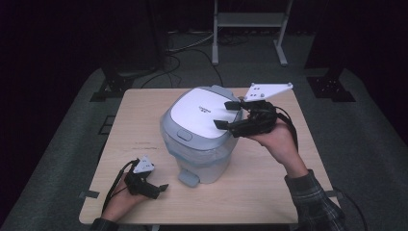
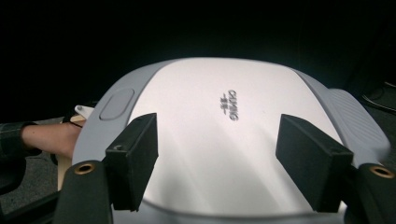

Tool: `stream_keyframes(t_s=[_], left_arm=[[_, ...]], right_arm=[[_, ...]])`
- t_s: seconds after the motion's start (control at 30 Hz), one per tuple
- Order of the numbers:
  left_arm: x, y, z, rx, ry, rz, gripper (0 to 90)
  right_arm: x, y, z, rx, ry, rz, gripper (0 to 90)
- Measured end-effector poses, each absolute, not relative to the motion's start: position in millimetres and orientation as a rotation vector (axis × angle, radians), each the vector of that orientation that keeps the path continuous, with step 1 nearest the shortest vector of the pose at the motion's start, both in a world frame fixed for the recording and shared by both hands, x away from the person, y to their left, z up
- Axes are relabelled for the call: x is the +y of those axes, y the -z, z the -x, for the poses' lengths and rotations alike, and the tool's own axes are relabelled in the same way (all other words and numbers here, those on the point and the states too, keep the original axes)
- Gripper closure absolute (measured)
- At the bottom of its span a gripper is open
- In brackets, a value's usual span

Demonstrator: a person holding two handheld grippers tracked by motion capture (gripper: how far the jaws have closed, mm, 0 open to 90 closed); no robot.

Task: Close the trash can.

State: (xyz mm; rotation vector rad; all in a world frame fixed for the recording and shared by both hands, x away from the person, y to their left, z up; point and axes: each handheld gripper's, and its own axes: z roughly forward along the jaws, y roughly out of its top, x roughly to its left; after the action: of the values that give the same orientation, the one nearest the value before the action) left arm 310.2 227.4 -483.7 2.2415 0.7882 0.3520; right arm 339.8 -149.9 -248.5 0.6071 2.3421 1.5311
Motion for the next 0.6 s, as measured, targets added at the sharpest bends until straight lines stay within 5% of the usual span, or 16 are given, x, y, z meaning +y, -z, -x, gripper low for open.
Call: stream_keyframes(t_s=[0.6], left_arm=[[227,484,-310,0.789,-0.352,-2.24,0.0]], right_arm=[[-218,269,-315,2.236,-1.582,-0.721,28.2]])
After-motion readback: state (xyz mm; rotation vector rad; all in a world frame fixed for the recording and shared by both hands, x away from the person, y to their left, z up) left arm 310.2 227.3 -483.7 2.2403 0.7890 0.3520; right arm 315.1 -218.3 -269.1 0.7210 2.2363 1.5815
